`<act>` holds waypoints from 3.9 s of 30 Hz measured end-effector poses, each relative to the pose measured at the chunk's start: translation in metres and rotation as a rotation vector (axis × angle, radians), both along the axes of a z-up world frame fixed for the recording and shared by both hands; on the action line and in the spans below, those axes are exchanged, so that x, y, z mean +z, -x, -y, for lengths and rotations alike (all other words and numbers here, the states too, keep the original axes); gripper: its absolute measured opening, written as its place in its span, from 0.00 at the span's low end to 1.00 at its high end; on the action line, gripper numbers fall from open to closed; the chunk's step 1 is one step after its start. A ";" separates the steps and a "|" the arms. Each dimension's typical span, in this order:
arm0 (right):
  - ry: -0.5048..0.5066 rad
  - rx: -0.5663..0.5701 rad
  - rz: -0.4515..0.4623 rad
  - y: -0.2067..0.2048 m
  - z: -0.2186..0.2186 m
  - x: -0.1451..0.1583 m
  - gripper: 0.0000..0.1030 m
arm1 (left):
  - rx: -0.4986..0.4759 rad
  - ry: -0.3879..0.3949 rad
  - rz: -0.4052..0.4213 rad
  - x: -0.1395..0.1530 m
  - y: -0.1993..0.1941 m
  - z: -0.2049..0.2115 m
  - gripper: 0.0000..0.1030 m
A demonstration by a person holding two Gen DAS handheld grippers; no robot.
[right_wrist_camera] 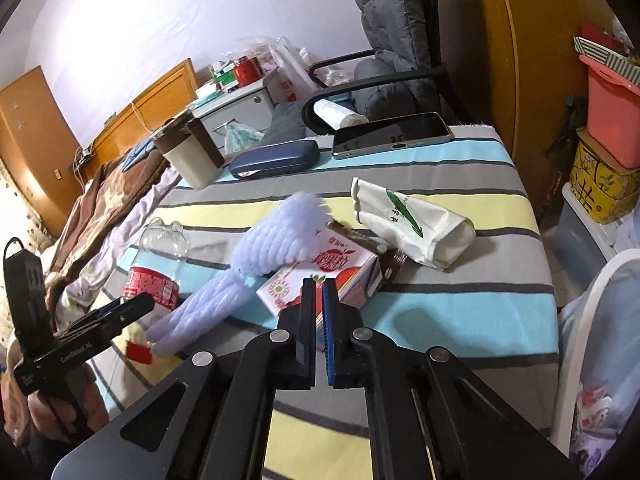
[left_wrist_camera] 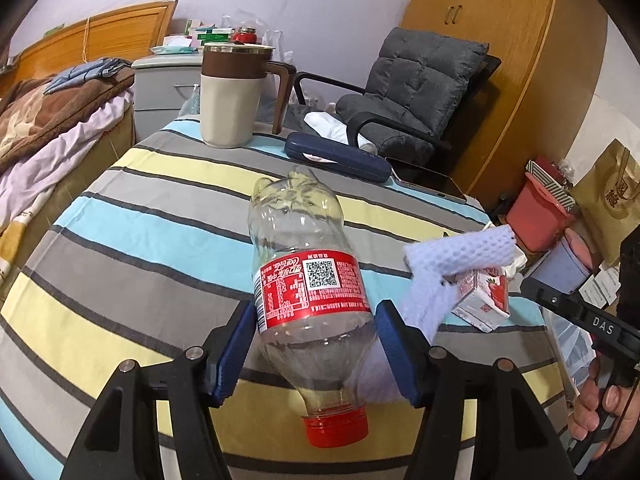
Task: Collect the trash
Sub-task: 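Grasp the clear red-capped bottle with the left gripper while the right gripper grasps the purple foam sleeve, then carry the bottle and foam sleeve over the bin and open both grippers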
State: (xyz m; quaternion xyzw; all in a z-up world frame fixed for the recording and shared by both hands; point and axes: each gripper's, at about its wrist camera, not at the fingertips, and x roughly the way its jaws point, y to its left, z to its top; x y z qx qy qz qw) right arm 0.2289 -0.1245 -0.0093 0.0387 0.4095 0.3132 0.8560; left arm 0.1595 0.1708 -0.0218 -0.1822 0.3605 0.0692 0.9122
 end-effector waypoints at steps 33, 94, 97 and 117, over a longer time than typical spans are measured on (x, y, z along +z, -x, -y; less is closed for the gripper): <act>0.034 0.046 -0.188 0.029 -0.089 -0.036 0.51 | -0.016 0.011 0.020 0.000 0.068 -0.031 0.61; 0.021 -0.329 -0.017 0.076 0.124 0.002 0.26 | -0.468 -0.018 0.078 0.046 0.026 0.216 0.61; 0.018 -0.349 -0.019 0.075 0.133 0.002 0.26 | -0.500 -0.020 0.078 0.046 0.020 0.229 0.61; 0.026 -0.503 -0.057 0.068 0.195 -0.009 0.26 | -0.681 0.004 0.050 0.033 -0.030 0.314 0.61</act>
